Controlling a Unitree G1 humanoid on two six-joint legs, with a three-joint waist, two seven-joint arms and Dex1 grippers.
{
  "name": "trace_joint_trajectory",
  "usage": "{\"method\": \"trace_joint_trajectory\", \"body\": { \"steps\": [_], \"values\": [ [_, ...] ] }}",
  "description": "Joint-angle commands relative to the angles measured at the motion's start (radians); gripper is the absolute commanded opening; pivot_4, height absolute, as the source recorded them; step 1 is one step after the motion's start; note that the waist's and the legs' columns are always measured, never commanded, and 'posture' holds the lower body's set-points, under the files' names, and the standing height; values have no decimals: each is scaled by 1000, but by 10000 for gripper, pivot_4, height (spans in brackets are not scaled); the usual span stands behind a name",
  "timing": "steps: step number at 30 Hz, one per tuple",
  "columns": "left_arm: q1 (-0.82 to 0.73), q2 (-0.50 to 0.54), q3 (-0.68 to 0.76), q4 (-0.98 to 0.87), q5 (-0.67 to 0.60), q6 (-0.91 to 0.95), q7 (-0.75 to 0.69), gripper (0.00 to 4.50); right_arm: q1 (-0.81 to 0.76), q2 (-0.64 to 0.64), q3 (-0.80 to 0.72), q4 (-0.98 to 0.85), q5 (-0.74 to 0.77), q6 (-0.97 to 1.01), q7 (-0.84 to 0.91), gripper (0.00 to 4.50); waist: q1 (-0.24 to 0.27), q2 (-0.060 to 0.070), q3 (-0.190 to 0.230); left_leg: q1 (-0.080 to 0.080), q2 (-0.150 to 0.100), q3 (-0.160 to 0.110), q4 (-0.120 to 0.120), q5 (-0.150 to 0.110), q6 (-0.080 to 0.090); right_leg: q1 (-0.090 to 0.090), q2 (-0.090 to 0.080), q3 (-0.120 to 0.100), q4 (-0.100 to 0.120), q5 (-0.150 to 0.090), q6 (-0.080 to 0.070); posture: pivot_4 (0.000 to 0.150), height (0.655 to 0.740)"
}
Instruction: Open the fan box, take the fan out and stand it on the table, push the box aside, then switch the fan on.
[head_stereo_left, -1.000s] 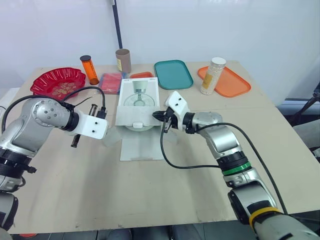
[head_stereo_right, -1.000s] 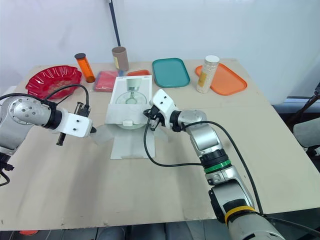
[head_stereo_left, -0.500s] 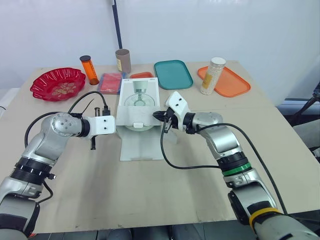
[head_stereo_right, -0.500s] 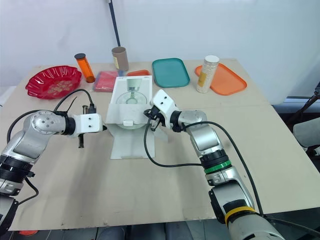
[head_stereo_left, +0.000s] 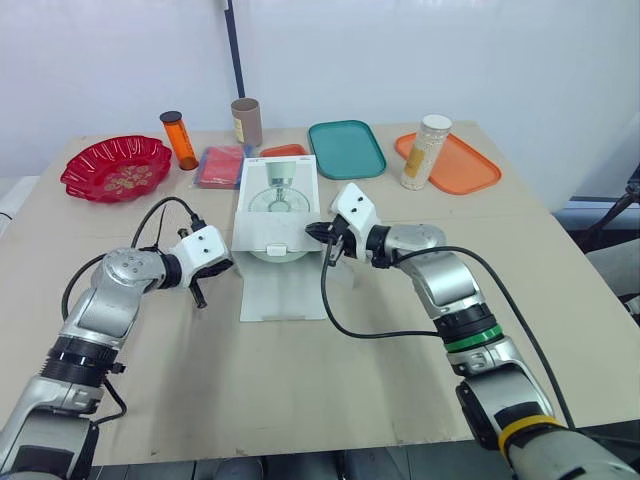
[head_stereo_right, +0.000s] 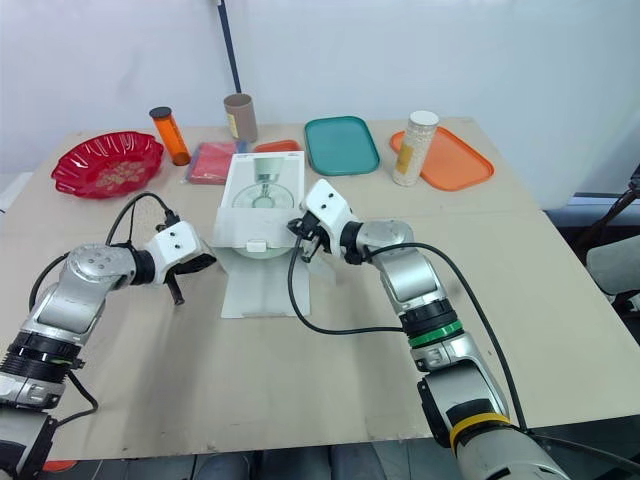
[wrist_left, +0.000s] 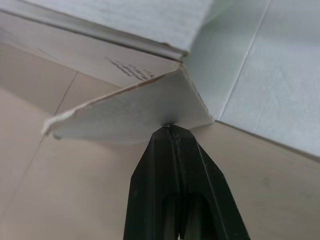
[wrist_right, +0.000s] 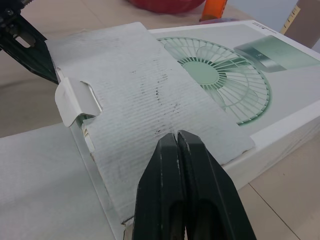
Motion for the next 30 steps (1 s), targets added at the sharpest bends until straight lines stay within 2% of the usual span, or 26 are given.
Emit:
{"method": "trace_joint_trajectory", "body": {
  "steps": [1,10,17,30],
  "values": [
    [-15,-39,58,-35,-83,81,19,0,14,-1,25,13,-12,11,10,438,0,0,0,0,0,0,0,0,0,0,0,0,0,0,0,1500,7400],
    [-10,-109,123,-90,-244,253,20,0,13,-5,27,13,-17,8,13,438,1,0,0,0,0,0,0,0,0,0,0,0,0,0,0,1500,7400],
    [-14,-120,124,-103,-257,279,45,0,13,-2,28,9,-21,9,15,438,4,-1,0,0,-1,0,0,0,-1,0,-1,-1,0,0,0,1500,7400],
    [91,-83,213,-268,-330,345,102,0,18,8,36,10,-23,5,19,438,3,-1,0,0,-1,0,0,0,-1,0,-2,-1,0,0,0,1500,7400]
  ]
}}
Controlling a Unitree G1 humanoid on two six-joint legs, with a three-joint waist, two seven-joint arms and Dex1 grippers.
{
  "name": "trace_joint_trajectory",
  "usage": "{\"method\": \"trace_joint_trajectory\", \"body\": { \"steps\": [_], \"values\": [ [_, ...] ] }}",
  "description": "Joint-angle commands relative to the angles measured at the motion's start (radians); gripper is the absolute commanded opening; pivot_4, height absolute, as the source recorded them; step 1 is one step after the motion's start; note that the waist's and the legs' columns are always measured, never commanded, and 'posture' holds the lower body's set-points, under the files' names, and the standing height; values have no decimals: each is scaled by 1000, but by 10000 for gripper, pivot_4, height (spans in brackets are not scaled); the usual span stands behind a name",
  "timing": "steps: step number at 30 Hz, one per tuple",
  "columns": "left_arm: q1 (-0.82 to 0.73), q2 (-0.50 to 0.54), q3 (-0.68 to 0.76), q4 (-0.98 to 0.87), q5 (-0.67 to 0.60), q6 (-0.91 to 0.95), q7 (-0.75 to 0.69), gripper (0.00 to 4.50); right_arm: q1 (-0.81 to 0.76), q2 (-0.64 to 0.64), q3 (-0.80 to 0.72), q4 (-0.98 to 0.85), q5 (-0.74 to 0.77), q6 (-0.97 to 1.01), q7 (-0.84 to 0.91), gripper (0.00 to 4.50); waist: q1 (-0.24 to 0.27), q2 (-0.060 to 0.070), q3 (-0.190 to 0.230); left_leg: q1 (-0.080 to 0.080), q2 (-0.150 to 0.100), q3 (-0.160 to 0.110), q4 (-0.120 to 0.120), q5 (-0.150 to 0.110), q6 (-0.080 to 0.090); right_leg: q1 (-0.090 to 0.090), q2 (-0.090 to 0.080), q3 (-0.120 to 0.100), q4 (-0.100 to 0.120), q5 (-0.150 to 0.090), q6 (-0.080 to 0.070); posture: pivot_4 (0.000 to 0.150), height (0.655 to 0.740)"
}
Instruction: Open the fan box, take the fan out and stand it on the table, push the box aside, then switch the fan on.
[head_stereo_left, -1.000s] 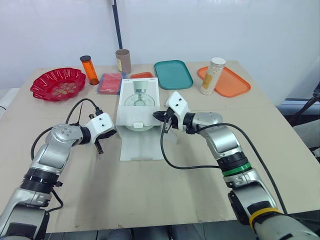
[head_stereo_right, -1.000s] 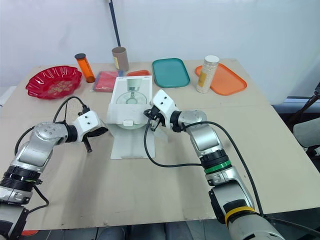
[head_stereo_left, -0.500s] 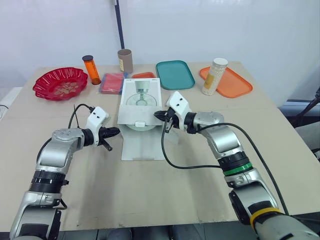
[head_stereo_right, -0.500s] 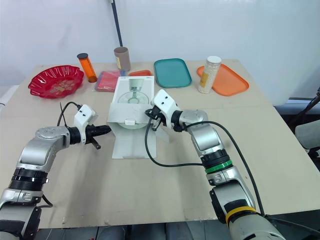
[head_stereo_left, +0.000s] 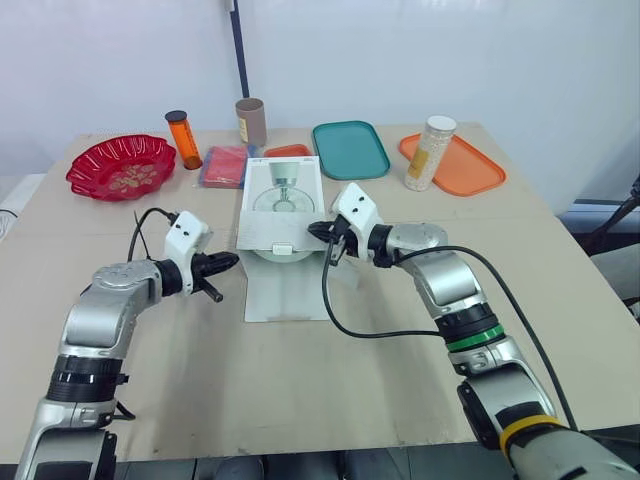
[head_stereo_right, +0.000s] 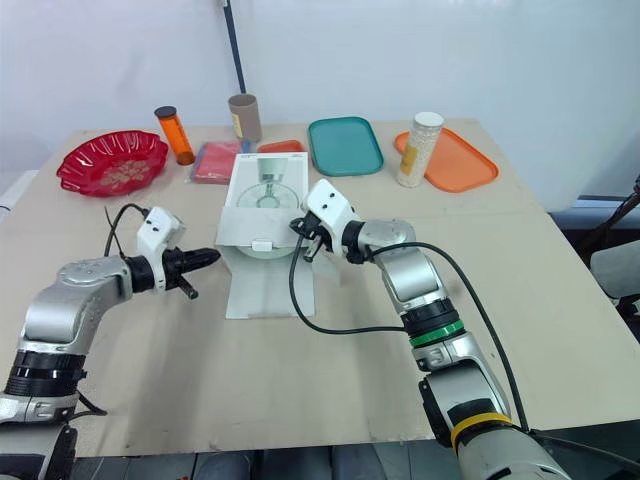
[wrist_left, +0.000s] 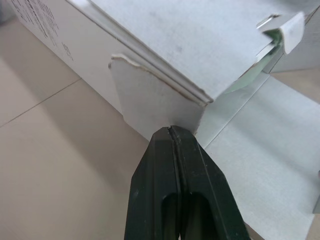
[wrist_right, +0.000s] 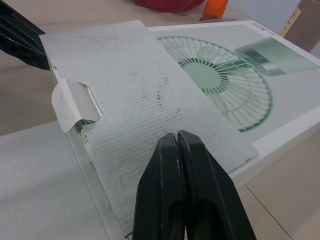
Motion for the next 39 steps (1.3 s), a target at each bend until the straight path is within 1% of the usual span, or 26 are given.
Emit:
{"method": "trace_joint_trajectory", "body": {
  "steps": [1,5,10,15,16,19,22,27,30,33,34,35,36,38,39],
  "values": [
    [9,11,22,-67,-36,-3,12,0,17,16,37,13,-4,10,18,438,0,0,0,0,0,0,0,0,0,0,0,0,0,0,0,1500,7400],
    [19,26,34,-97,-59,3,16,0,13,23,41,22,-7,4,17,438,-1,0,0,0,0,0,0,0,0,0,0,0,0,0,0,1500,7400],
    [50,68,53,-140,-88,0,2,0,16,27,43,23,-10,3,18,438,-1,0,0,0,0,0,0,0,0,0,0,0,0,0,0,1500,7400],
    [108,117,84,-192,-139,-12,-39,0,19,27,41,20,-9,7,18,438,-1,0,0,0,0,0,-1,0,0,0,0,0,-1,0,0,1500,7400],
    [127,123,93,-215,-164,-9,-56,0,21,26,41,19,-10,7,18,438,-1,0,0,0,0,0,-1,0,0,0,0,0,-1,0,0,1500,7400],
    [194,133,98,-287,-220,-8,-93,0,25,23,41,16,-10,9,18,438,-1,0,0,0,1,0,-1,0,0,0,0,0,-1,0,0,1500,7400],
    [233,130,83,-330,-238,-8,-87,0,28,22,40,11,-8,12,19,438,-1,0,0,0,1,0,-1,0,0,0,0,0,-1,0,0,1500,7400],
    [224,74,74,-376,-283,-5,-29,0,29,16,43,7,-11,14,23,438,-1,0,0,0,1,0,-1,0,0,1,0,0,-2,0,0,1500,7400],
    [194,-5,70,-418,-316,14,62,0,28,15,46,8,-14,14,24,438,0,-1,-1,0,1,0,-1,0,0,1,0,0,-2,0,0,1500,7400],
    [198,-45,32,-453,-293,14,129,0,26,13,47,10,-14,15,26,438,0,-1,-1,0,1,0,-1,0,0,1,0,0,-2,0,0,1500,7400],
    [201,-65,28,-466,-302,27,159,0,24,12,47,10,-14,15,27,438,0,-1,-1,0,1,0,-1,0,0,1,0,0,-2,0,0,1500,7400],
    [208,-79,26,-481,-316,40,180,5497,23,12,48,10,-14,16,29,0,0,-1,-1,0,1,0,-1,0,0,1,0,0,-2,0,0,1500,7400],
    [221,-93,24,-499,-334,57,199,8012,22,11,49,10,-15,16,30,0,0,-1,-1,0,1,0,-1,0,0,1,0,0,-2,0,0,1500,7400],
    [246,-105,20,-526,-359,80,218,15224,19,10,51,13,-16,14,33,0,0,-1,-1,1,1,0,-1,0,0,1,0,1,-2,0,0,1500,7400],
    [263,-105,20,-538,-367,86,222,17902,17,9,52,14,-16,13,33,0,0,-1,-1,1,1,0,-1,0,0,1,0,0,-2,0,0,1500,7400]
  ]
}}
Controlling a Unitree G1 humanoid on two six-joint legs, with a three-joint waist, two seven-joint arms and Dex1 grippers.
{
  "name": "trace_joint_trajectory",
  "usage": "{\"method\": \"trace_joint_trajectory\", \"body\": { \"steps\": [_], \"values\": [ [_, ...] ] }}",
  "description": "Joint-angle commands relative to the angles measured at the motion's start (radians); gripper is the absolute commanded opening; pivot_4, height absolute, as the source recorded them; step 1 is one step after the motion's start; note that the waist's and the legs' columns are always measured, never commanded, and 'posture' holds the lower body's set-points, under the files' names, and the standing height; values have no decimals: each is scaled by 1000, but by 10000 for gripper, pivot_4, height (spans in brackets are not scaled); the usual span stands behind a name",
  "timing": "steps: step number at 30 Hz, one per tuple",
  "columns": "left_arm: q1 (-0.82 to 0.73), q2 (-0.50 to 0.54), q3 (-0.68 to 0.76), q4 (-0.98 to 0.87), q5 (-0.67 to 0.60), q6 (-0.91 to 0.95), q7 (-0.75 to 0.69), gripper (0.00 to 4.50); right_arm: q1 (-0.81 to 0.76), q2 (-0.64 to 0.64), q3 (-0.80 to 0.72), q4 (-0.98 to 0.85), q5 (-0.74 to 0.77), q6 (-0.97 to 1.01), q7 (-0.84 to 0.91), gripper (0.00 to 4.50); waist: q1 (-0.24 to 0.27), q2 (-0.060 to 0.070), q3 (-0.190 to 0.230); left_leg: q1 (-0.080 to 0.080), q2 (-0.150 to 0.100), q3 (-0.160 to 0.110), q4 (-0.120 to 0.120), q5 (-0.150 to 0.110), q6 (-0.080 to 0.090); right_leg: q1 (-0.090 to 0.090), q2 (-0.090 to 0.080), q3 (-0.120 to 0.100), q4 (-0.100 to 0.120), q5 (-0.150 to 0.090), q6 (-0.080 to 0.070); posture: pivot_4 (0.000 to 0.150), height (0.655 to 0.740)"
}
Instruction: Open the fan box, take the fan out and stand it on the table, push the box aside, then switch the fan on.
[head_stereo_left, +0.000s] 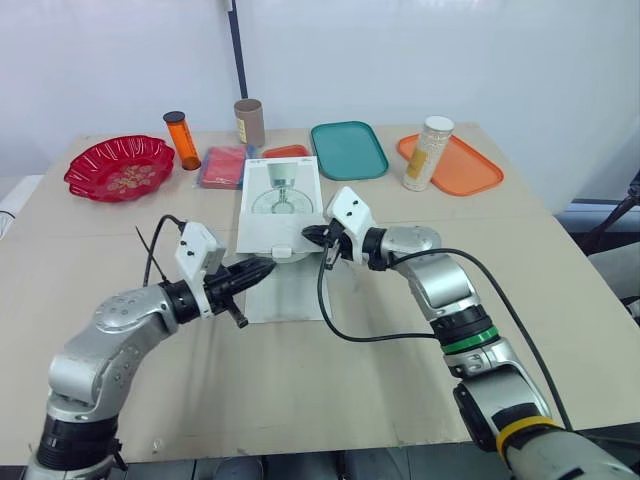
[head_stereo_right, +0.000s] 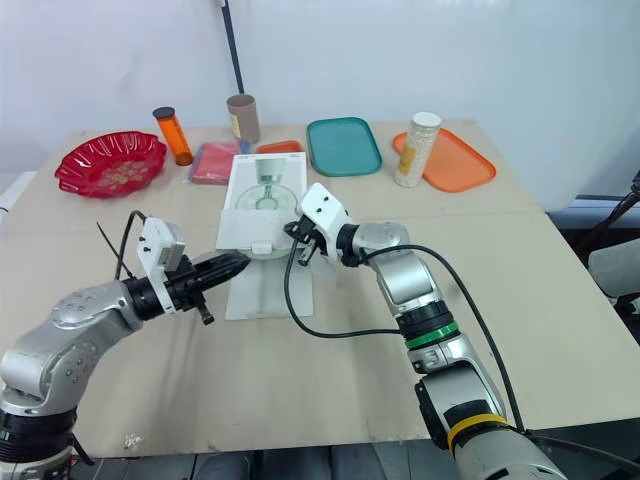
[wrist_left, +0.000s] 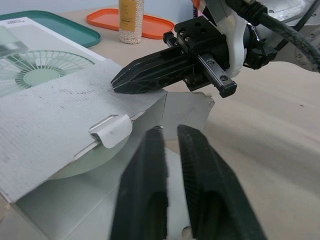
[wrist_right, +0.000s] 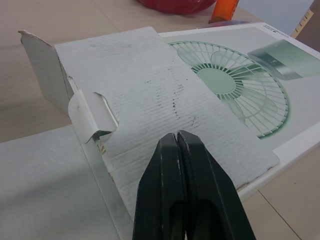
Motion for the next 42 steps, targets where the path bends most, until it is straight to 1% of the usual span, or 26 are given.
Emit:
{"method": "trace_joint_trajectory", "body": {
  "steps": [1,2,3,5,8,10,13,18,21,29,30,35,39,42],
  "values": [
    [43,-1,6,-71,-44,21,33,18898,9,-8,39,15,-16,19,26,0,0,0,0,0,0,0,0,0,0,0,0,0,0,0,0,1500,7400],
    [52,-4,11,-74,-51,29,47,25291,7,-9,40,15,-15,20,26,0,0,0,0,0,0,0,0,0,0,0,0,0,0,0,0,1500,7400],
    [57,-12,18,-73,-63,41,66,26779,4,-10,40,16,-14,19,27,0,0,0,0,0,0,0,0,0,0,0,0,0,0,0,0,1500,7400],
    [74,-67,35,-68,-116,76,131,35180,-1,-12,42,18,-13,18,31,0,0,0,0,0,0,0,0,0,0,0,0,0,0,0,0,1500,7400],
    [127,-182,53,-51,-201,115,231,35180,-5,-14,42,14,-13,20,35,0,1,-1,-1,1,0,0,0,0,0,1,0,0,-2,0,0,1500,7400],
    [151,-234,65,-30,-239,125,270,35180,-5,-16,43,7,-12,24,38,0,1,-1,-1,0,0,0,0,0,0,1,0,0,-2,0,0,1500,7400],
    [162,-290,95,13,-318,140,310,35180,-7,-21,44,3,-12,24,43,0,1,-1,-1,1,0,0,0,0,0,1,0,0,-1,0,0,1500,7400],
    [153,-340,146,89,-424,134,360,35180,-11,-30,43,6,-15,20,48,0,2,-1,-1,1,0,0,1,0,0,2,0,0,-1,0,0,1500,7400],
    [151,-358,160,128,-476,126,370,35180,-14,-36,42,1,-15,22,52,0,3,-1,-1,1,0,0,0,0,0,2,0,0,-2,0,0,1500,7400],
    [140,-403,153,197,-528,98,393,35180,-22,-54,45,-9,-15,31,63,0,4,-1,-1,1,0,0,0,0,0,2,0,0,-2,0,0,1500,7400],
    [147,-393,145,190,-516,93,381,35180,-23,-56,46,-11,-15,32,65,0,4,-1,-1,1,0,0,0,0,0,2,0,0,-2,0,0,1500,7400],
    [178,-388,158,168,-547,84,415,35180,-31,-55,50,-10,-15,33,70,0,5,-1,-1,1,0,0,0,0,0,2,0,0,-3,0,0,1500,7400],
    [159,-387,121,185,-515,66,404,35180,-33,-48,54,-5,-16,29,70,0,6,-1,-1,1,0,0,0,0,-1,2,0,0,-3,0,0,1500,7400],
    [148,-389,111,189,-522,63,405,35180,-32,-45,56,-4,-16,26,72,0,6,-1,-1,1,0,0,0,1,-1,2,0,0,-3,0,0,1500,7400]
  ]
}}
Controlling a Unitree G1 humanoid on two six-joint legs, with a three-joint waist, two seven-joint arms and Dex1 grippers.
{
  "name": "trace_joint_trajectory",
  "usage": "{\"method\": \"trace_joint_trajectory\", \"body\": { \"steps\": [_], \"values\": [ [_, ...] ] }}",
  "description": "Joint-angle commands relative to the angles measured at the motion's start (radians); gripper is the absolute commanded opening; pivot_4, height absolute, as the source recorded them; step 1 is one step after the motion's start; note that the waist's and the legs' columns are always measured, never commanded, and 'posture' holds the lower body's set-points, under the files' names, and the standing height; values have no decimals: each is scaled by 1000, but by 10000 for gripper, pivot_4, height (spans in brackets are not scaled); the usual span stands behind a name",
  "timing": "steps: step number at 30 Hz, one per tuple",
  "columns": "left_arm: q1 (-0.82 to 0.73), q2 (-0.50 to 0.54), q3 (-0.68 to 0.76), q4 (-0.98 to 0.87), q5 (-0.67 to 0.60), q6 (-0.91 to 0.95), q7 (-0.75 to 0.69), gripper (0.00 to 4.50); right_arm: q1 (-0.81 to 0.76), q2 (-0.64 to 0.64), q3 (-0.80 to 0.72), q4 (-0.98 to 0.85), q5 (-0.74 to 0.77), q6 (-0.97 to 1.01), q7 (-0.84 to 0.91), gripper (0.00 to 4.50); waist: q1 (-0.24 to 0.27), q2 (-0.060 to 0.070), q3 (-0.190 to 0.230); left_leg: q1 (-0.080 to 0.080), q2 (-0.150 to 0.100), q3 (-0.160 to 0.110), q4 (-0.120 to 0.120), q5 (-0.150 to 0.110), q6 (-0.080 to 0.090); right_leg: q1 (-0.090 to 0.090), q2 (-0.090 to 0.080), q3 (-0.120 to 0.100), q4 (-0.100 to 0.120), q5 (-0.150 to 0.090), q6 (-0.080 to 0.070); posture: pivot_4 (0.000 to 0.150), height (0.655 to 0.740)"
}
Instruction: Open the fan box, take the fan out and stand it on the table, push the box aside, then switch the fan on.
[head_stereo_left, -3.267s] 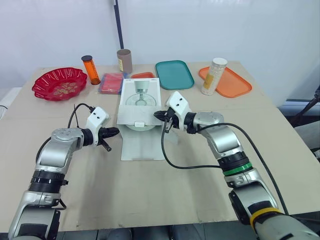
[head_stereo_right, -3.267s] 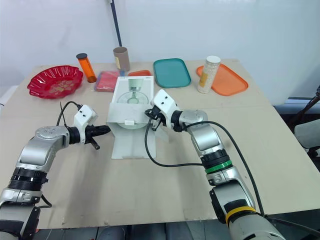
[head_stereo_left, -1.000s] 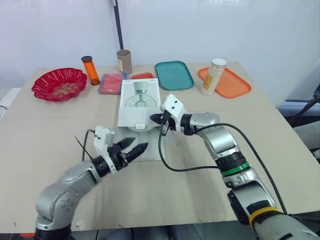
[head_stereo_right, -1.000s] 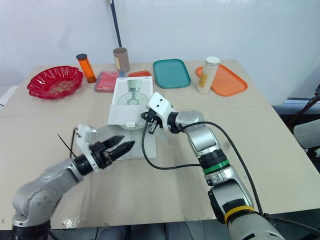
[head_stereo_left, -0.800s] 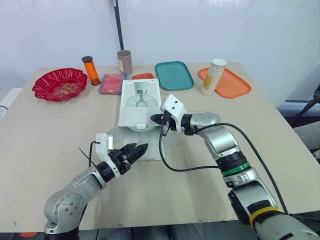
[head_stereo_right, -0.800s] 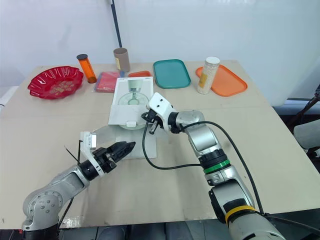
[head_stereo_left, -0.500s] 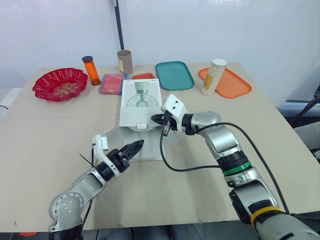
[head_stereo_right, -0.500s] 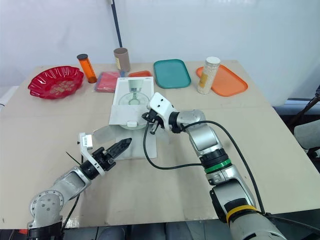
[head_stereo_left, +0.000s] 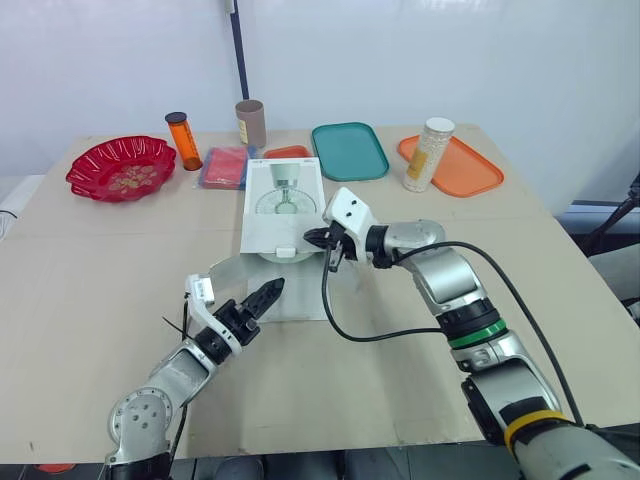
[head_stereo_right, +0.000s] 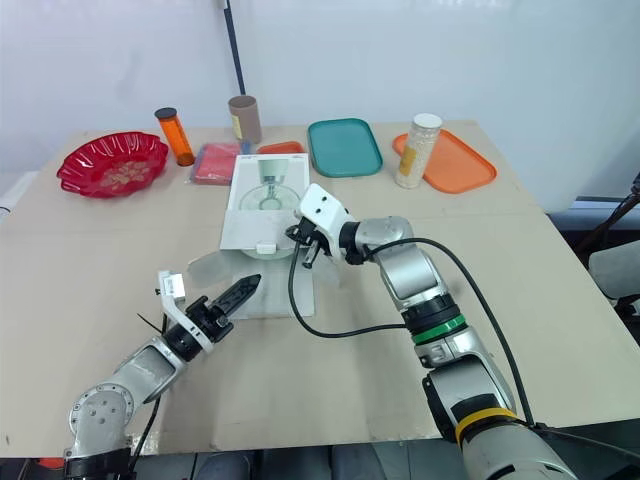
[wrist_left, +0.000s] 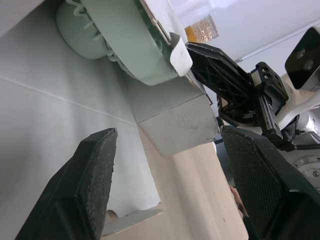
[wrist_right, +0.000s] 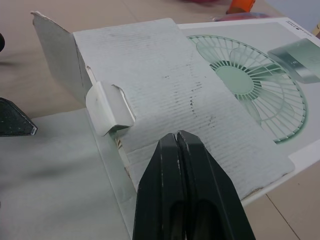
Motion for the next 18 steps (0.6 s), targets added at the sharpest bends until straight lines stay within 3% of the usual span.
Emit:
{"method": "trace_joint_trajectory", "body": {
  "steps": [1,18],
  "values": [
    [-15,2,-13,-13,-11,-15,-1,35180,2,1,22,4,-10,6,12,0,0,0,0,0,0,0,0,0,0,0,0,0,0,0,0,1500,7400],
    [87,-63,-62,-45,7,-86,34,35180,-15,9,22,69,-12,-16,41,0,0,0,0,0,0,0,0,0,0,0,0,0,-1,0,0,1500,7400]
  ]
}}
